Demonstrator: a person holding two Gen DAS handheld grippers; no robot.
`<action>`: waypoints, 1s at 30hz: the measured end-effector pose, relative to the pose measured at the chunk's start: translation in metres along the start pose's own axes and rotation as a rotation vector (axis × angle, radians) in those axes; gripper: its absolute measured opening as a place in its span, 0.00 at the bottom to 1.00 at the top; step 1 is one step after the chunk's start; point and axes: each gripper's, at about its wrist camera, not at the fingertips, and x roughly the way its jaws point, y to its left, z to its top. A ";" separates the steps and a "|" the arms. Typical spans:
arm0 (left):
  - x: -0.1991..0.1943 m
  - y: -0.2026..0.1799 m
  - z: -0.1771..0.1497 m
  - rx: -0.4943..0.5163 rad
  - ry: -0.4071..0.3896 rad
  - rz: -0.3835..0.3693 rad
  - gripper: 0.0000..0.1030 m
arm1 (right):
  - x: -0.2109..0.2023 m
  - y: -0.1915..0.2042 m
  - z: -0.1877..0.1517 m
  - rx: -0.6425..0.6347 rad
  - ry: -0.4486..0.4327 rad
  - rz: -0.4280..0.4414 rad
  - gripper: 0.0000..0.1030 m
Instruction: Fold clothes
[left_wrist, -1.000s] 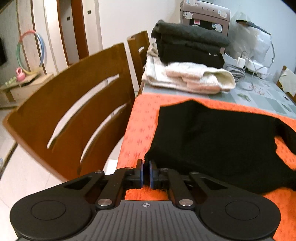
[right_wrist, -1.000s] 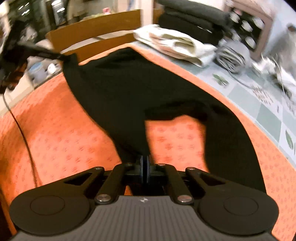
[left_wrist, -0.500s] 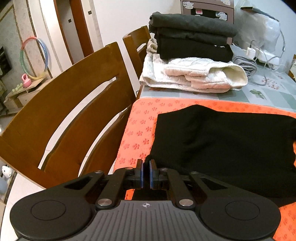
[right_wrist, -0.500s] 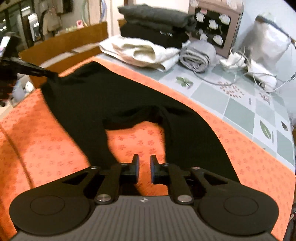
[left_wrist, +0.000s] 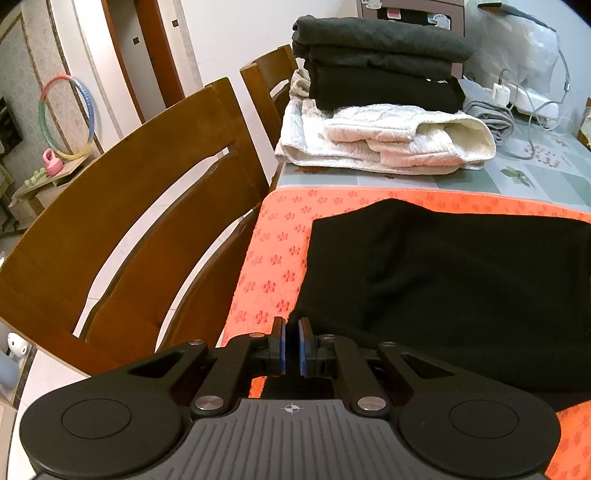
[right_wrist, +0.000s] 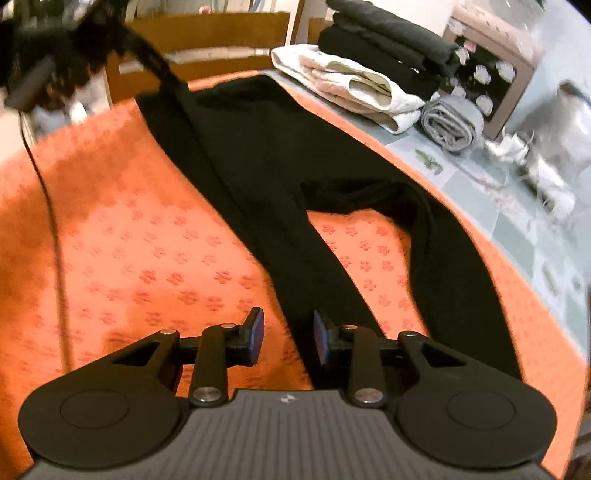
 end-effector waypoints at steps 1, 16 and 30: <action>0.000 0.000 -0.001 0.001 0.000 0.000 0.09 | 0.004 0.003 0.000 -0.029 0.002 -0.024 0.28; -0.061 0.022 -0.023 -0.077 -0.069 -0.003 0.08 | -0.075 -0.002 -0.002 0.073 -0.073 0.059 0.02; -0.080 0.040 -0.090 -0.063 0.005 0.021 0.09 | -0.082 0.052 -0.028 0.123 0.069 0.182 0.03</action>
